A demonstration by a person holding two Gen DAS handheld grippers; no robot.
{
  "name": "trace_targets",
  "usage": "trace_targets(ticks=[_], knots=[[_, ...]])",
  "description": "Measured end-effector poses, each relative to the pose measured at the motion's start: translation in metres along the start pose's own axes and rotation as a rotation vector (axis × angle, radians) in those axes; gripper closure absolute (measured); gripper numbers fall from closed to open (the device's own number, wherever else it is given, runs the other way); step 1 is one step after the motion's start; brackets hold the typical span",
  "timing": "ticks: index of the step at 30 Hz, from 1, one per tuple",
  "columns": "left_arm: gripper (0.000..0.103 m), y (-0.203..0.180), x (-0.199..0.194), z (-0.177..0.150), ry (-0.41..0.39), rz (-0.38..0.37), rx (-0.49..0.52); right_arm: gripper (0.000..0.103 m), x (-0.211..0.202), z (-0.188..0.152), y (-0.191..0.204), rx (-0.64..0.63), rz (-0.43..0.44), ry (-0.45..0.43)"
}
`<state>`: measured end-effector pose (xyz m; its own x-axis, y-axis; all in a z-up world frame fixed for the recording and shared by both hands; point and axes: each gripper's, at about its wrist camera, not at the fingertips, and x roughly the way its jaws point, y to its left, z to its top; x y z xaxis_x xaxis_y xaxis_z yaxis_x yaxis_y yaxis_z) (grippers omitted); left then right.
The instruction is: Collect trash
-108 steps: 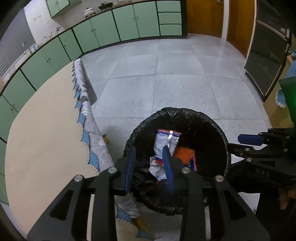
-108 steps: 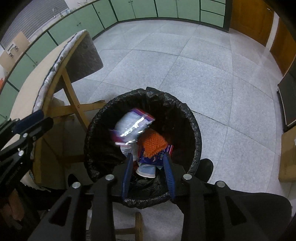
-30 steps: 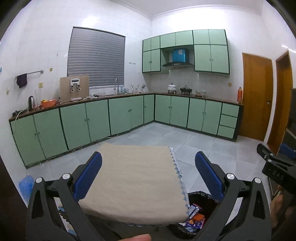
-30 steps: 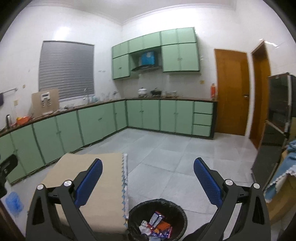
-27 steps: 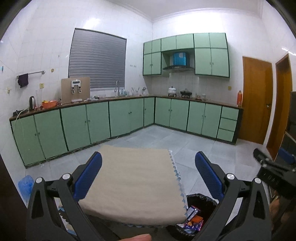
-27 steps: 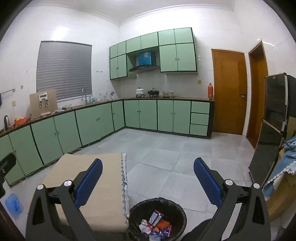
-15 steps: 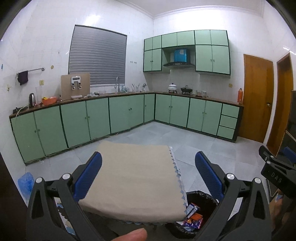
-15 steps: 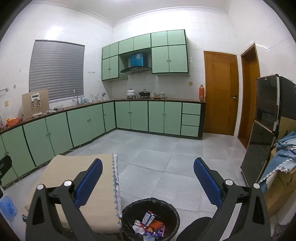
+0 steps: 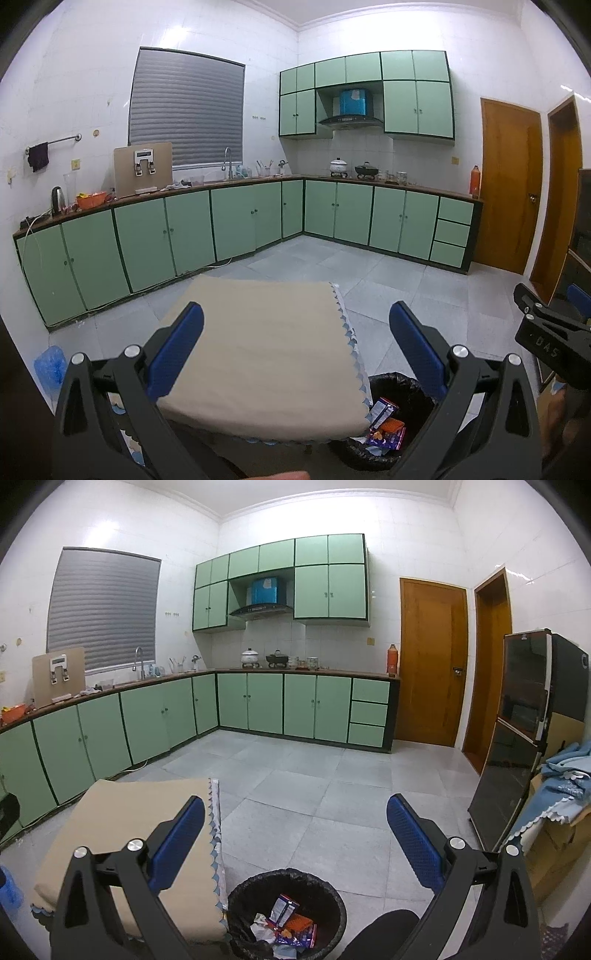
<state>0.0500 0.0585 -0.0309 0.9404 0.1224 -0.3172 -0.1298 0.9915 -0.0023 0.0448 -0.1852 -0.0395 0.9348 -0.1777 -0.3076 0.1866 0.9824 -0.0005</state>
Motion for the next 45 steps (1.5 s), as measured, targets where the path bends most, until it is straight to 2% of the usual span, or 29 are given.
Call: trace_targets(ticks=[13, 45], knots=[[0.006, 0.001, -0.002, -0.003, -0.022, -0.005, 0.005, 0.006, 0.003, 0.002, -0.001, 0.006, -0.025, 0.003], [0.006, 0.011, 0.004, -0.005, 0.003, -0.025, 0.002, 0.006, -0.003, 0.000, -0.006, 0.011, -0.033, -0.011]])
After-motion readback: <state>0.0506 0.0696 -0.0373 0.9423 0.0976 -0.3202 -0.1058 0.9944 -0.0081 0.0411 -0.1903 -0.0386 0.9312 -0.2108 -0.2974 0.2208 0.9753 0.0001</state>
